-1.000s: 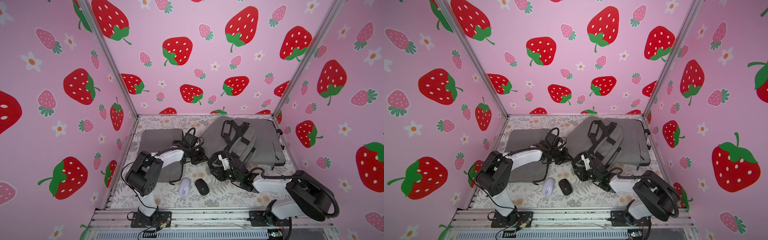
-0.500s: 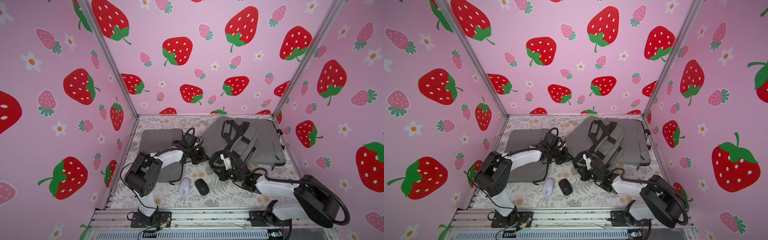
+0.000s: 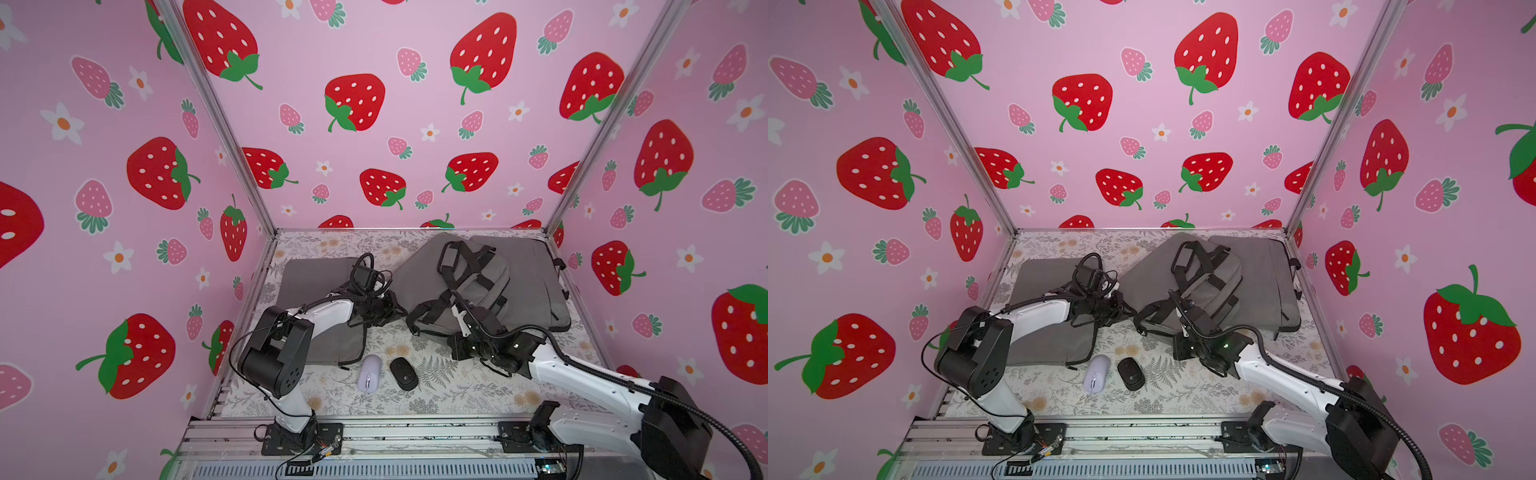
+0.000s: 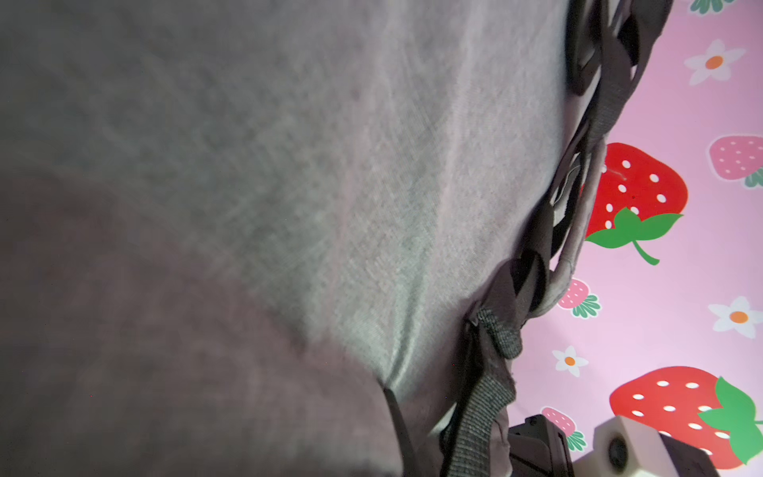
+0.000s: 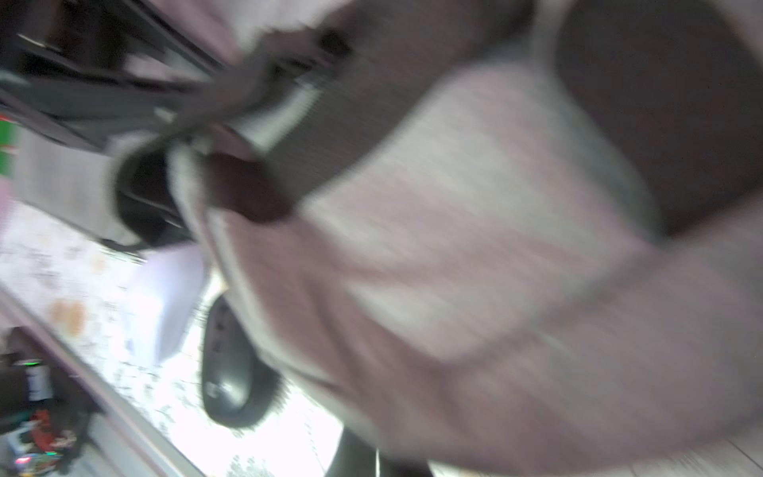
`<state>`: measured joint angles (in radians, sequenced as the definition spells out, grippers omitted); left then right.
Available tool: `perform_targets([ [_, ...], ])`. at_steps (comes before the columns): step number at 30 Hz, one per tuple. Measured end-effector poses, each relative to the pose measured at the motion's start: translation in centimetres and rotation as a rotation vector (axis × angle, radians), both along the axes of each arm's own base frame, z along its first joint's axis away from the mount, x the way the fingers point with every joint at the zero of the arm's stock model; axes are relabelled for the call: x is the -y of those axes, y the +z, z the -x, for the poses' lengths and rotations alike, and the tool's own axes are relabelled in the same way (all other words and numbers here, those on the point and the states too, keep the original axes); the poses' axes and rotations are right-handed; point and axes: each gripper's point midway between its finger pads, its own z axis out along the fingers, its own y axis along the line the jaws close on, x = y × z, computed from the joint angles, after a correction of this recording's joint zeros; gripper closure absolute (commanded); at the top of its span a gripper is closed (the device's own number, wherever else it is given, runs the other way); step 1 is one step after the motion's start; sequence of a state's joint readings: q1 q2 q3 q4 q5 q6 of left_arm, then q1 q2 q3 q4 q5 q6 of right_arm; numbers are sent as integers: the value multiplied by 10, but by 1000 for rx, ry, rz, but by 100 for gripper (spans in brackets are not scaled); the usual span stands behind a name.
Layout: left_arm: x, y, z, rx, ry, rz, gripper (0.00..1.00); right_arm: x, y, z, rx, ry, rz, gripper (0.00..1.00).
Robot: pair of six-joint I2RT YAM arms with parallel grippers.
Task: Put the mouse into the laptop bag
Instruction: Unzip the zipper on the zippered laptop bag.
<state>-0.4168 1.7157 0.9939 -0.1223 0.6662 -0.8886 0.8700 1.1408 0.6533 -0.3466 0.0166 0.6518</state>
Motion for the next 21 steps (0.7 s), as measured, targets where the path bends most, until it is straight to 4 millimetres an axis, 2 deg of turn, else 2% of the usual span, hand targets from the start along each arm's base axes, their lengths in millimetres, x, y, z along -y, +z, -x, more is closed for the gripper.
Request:
perform_targets([
  [5,-5,-4,0,-1,-12,-41,100,31,-7,5,-33,-50,144,100],
  [8,-3,-5,-3,-11,-29,-58,100,35,1,4,-18,-56,147,100],
  [11,-1,-2,-9,-14,-45,-81,98,29,7,4,-6,-29,125,100],
  [13,0,3,-19,-5,-50,-106,61,21,10,4,-6,0,119,100],
  [14,0,6,-23,11,-50,-112,48,16,10,4,-7,14,123,100],
  [15,1,10,-28,36,-49,-118,41,9,10,3,-12,32,123,100],
  [18,-3,26,-30,106,-41,-162,31,-17,7,2,-38,91,102,100],
  [21,-2,51,-15,177,-56,-206,29,-35,-1,3,-73,138,80,100],
])
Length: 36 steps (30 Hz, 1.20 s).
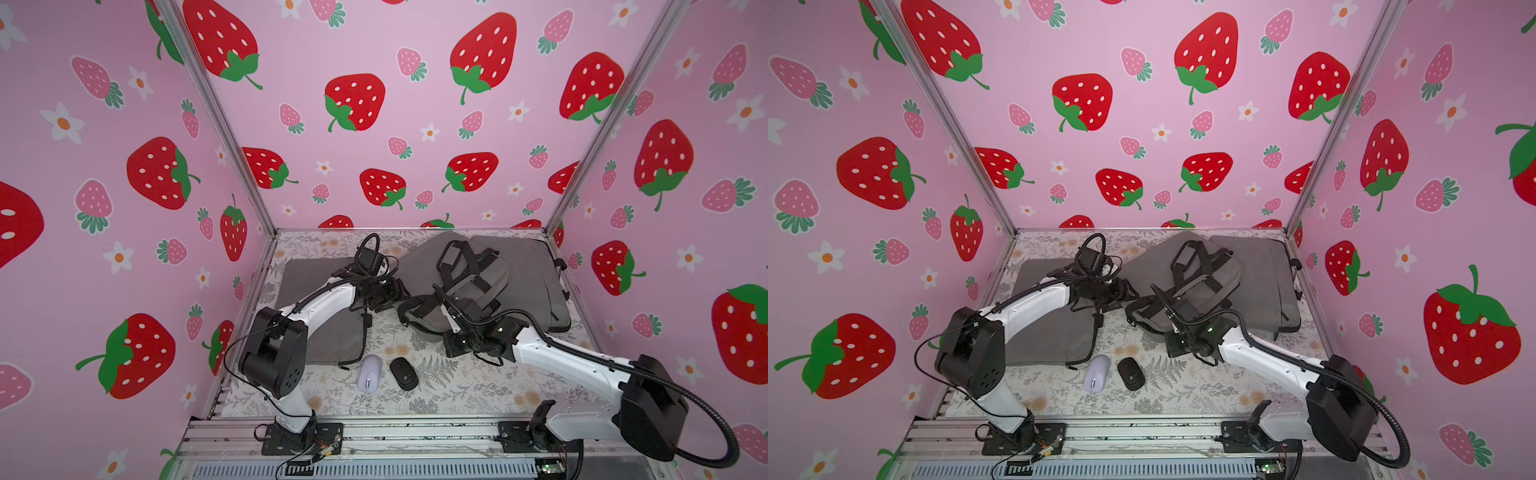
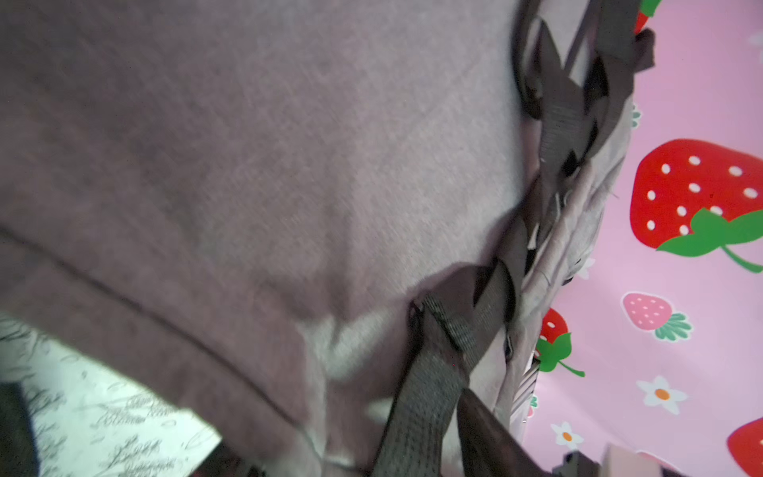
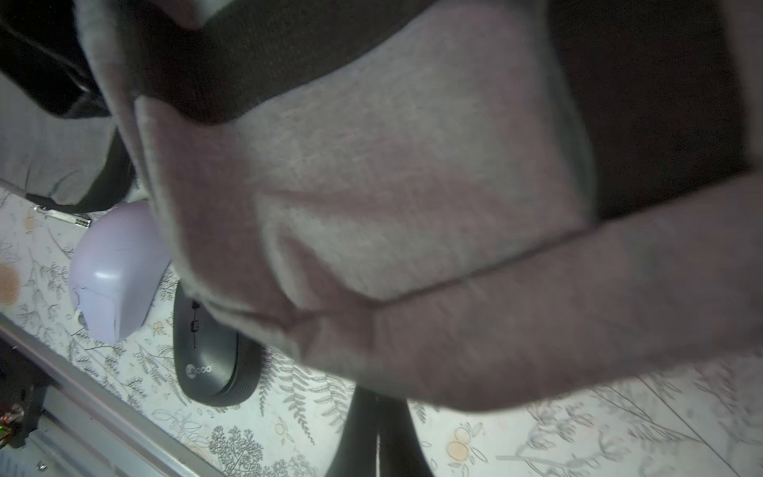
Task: Put the mouse into the laptop bag
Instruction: Unzip the zipper on the zippered laptop bag.
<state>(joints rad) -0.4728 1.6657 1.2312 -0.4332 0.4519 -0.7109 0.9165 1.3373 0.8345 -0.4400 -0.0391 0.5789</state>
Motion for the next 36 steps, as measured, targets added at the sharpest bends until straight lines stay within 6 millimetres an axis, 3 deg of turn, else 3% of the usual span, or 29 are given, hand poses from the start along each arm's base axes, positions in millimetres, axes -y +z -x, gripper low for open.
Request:
perform_targets([
  [5,15,37,56,81,-89,13,28,-18,-2,2,-38,46,-41,100],
  [7,17,35,81,63,-117,4,25,-23,1,1,-41,60,-67,100],
  [12,15,8,108,-7,-107,-47,25,-30,7,0,-43,79,-114,100],
  [18,40,-37,105,-97,-130,-108,26,-29,7,2,-39,85,-128,100],
  [21,48,-48,97,-113,-128,-127,27,-25,7,5,-33,84,-130,100],
  [28,62,-33,86,-70,-120,-104,24,-22,5,4,-17,78,-133,100],
  [36,56,6,75,57,-14,-27,17,-23,7,2,-12,94,-146,100],
])
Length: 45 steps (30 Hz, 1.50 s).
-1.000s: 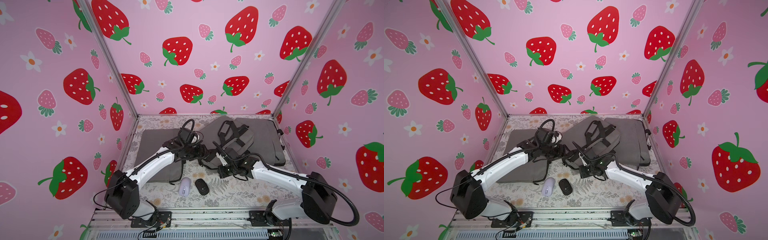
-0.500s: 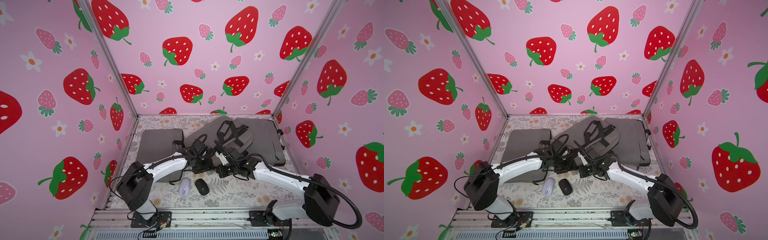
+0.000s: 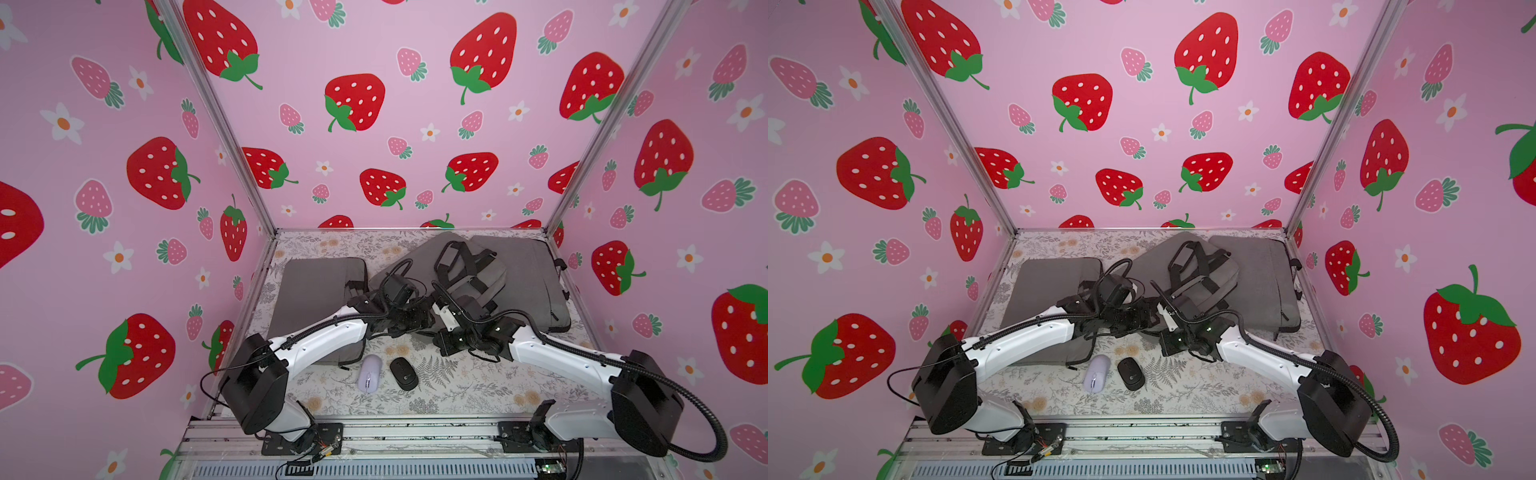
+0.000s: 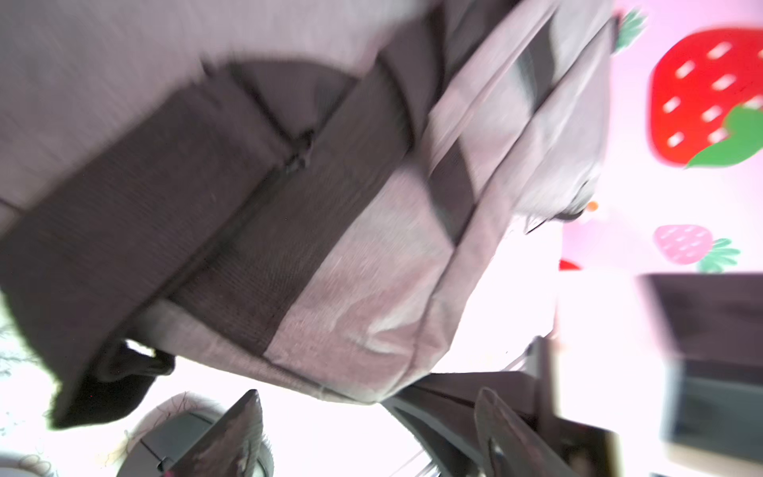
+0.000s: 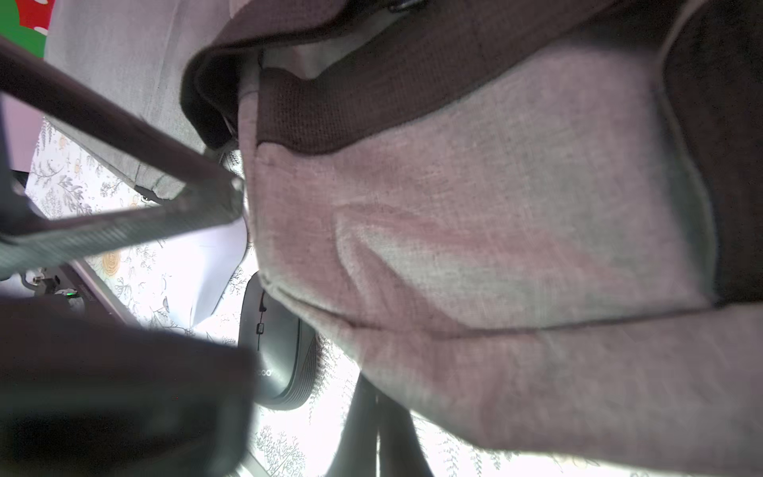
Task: Put the mouse into the laptop bag
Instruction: Unzip the zipper on the zippered laptop bag.
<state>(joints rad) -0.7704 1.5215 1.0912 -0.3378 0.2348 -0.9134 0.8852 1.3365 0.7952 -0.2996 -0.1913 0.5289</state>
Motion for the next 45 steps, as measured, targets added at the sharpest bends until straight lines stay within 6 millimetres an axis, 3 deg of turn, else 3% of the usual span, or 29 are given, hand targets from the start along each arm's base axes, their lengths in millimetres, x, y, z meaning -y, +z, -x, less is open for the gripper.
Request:
perform_targets([
  [4,11,-22,-5,-42,8,-18,28,0,1,0,-2,4,-6,100],
  [5,15,-31,-4,-61,4,-29,38,-1,1,0,-2,5,-8,100],
  [7,22,-45,-3,-91,-6,-44,76,0,0,0,-5,6,-5,100],
  [9,27,-50,-3,-103,-7,-45,100,1,-3,2,-12,7,7,100],
  [14,25,-43,-8,-94,4,-29,100,23,-7,-11,-19,-46,46,100],
  [18,15,-24,-14,-75,23,13,100,80,-5,-47,-22,-247,61,100],
  [23,7,-11,-14,-78,17,61,100,136,2,-86,-18,-449,24,100],
  [29,1,-14,-9,-105,0,78,100,193,-7,-121,-51,-605,18,100],
  [33,-5,-17,-13,-110,9,78,100,226,-8,-157,-50,-664,41,100],
  [36,-5,-16,-16,-98,6,88,100,242,-12,-184,-71,-681,41,100],
  [41,-5,-14,-19,-80,4,97,100,245,-19,-195,-116,-669,32,99],
  [43,-5,-15,-19,-82,4,96,100,244,-15,-194,-111,-668,24,66],
  [45,-6,-18,-20,-90,7,89,100,246,-4,-193,-76,-681,48,51],
])
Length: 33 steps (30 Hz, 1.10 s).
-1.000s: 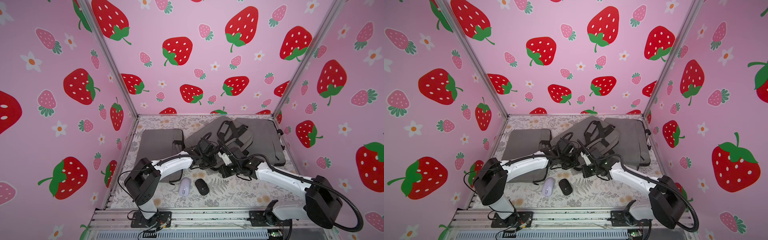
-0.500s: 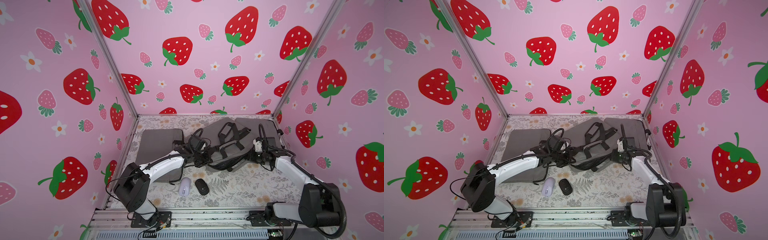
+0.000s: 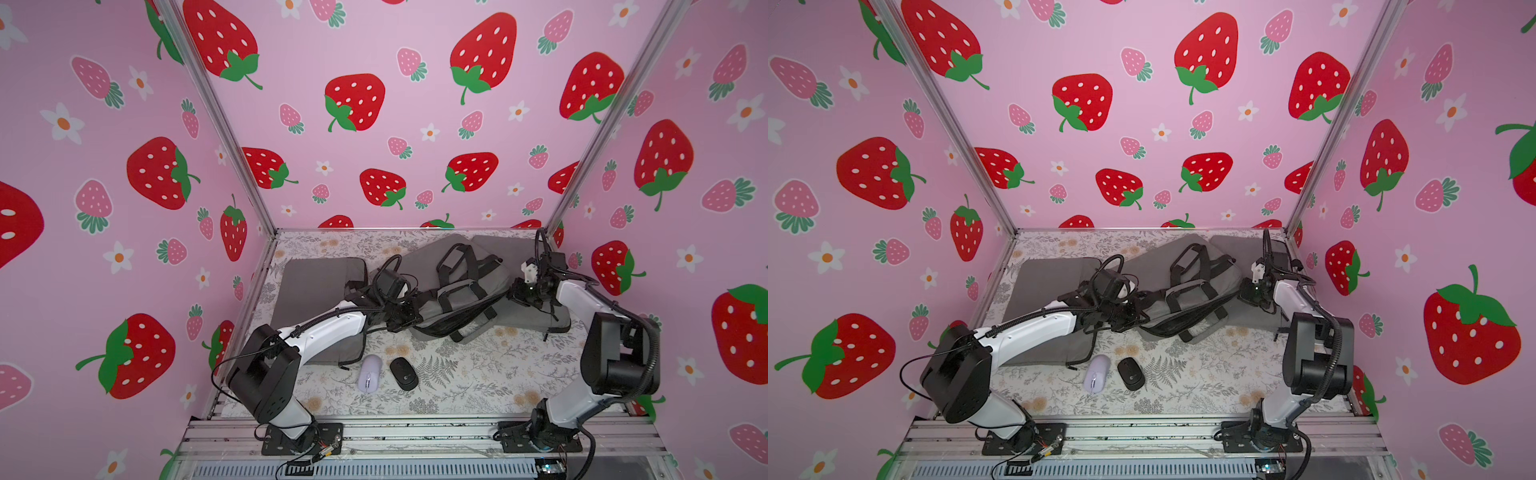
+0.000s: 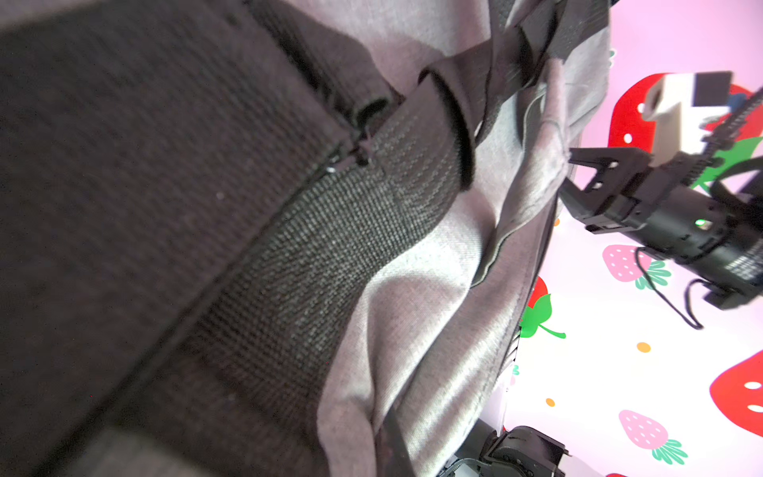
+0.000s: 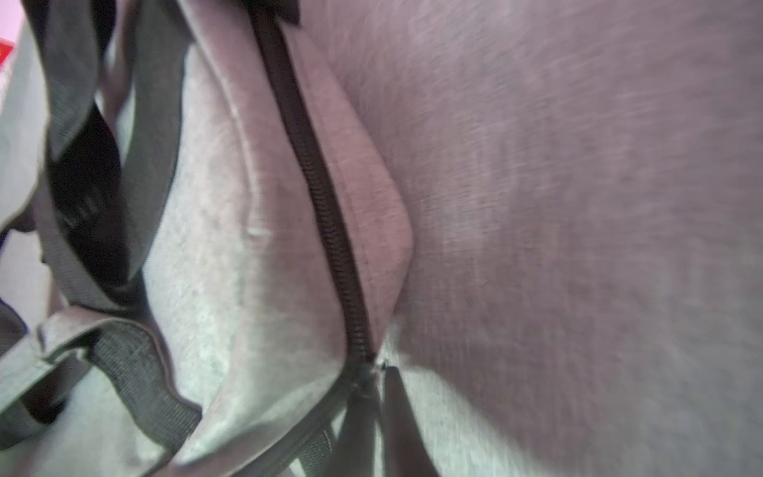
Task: Put the mouse into the laptop bag
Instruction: Unzip the zipper on the zippered laptop bag, then pick up the mouse from the center of the board.
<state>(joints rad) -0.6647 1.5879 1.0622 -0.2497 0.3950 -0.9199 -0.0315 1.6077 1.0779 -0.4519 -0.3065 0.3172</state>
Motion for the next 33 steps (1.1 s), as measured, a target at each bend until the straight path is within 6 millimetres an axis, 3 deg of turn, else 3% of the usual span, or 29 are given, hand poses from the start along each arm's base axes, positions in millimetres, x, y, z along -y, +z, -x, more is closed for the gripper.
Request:
perform_targets([
  [3,-1,-7,-1,-16,5,-11,100,-2,32,7,76,-2,72,44],
  [6,-1,-11,-1,-30,2,-17,100,-30,72,30,194,58,133,41],
  [9,2,-12,-3,-46,-6,-12,100,-68,97,73,287,160,148,36],
  [12,6,-14,-6,-67,-12,2,100,-93,101,123,332,256,156,28],
  [18,5,-16,-14,-108,6,38,100,-134,73,210,350,484,131,31],
  [22,5,-11,-19,-125,21,77,100,-168,28,251,272,676,233,28],
  [27,3,-9,-23,-130,41,94,100,-216,-13,282,232,878,413,24],
  [33,-1,2,-26,-112,52,112,100,-273,-17,286,265,950,377,20],
])
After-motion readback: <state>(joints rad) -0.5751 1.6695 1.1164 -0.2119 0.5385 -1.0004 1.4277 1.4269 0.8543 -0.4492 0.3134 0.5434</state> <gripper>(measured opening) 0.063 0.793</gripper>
